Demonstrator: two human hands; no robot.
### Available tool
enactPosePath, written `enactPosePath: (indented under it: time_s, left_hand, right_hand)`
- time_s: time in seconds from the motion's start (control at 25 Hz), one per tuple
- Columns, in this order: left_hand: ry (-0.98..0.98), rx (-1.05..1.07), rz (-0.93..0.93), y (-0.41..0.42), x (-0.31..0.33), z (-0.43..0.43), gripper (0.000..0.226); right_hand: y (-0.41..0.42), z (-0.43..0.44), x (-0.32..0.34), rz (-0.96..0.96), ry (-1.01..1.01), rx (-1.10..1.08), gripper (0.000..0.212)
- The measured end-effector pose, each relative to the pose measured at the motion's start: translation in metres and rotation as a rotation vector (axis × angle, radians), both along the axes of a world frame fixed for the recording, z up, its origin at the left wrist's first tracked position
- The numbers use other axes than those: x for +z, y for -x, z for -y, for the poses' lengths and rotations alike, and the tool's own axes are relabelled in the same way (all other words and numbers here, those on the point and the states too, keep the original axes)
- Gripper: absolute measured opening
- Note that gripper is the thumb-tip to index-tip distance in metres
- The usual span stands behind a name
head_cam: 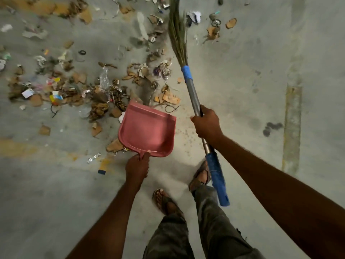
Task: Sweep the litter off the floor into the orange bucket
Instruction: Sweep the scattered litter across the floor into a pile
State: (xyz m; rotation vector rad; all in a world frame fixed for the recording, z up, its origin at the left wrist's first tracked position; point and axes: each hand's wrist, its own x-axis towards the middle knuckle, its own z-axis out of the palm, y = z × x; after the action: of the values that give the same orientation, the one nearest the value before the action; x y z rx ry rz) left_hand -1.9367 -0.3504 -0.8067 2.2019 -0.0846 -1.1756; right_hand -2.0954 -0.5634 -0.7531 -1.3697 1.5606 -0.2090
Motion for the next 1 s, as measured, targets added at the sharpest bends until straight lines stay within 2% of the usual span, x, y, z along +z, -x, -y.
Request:
enactPosePath:
  time_s: [0.08,0.28,0.44,0.6,0.72,0.8,1.0]
  left_hand:
    - [-0.002,0.069,-0.036,-0.005,-0.002,-0.035,0.039]
    - [-0.120,0.273,-0.013,-0.019,-0.011,-0.156,0.043]
    - [-0.228,0.490,0.002,-0.031,-0.025,-0.259,0.041]
    - [-0.275,0.652,-0.030,-0.028,-0.029,-0.325,0.040]
    - [-0.238,0.769,-0.048,-0.021,-0.031,-0.342,0.038]
    - [-0.182,0.828,-0.079,-0.016,-0.030,-0.343,0.036]
    - [-0.073,0.890,-0.109,-0.011,-0.021,-0.331,0.034]
  right_hand:
    - [0.016,-0.039,0.010,0.005,-0.048,0.054,0.045]
    - [0.039,-0.141,-0.009,-0.193,-0.107,0.602,0.057]
    - [0.029,-0.208,-0.039,-0.221,-0.261,0.872,0.057]
    - [-0.001,-0.213,-0.080,-0.315,-0.319,1.078,0.051]
    - [-0.023,-0.188,-0.101,-0.343,-0.386,0.889,0.027]
    - [-0.043,-0.173,-0.108,-0.321,-0.308,0.731,0.019]
    - [-0.092,-0.163,-0.102,-0.225,0.052,0.542,0.036]
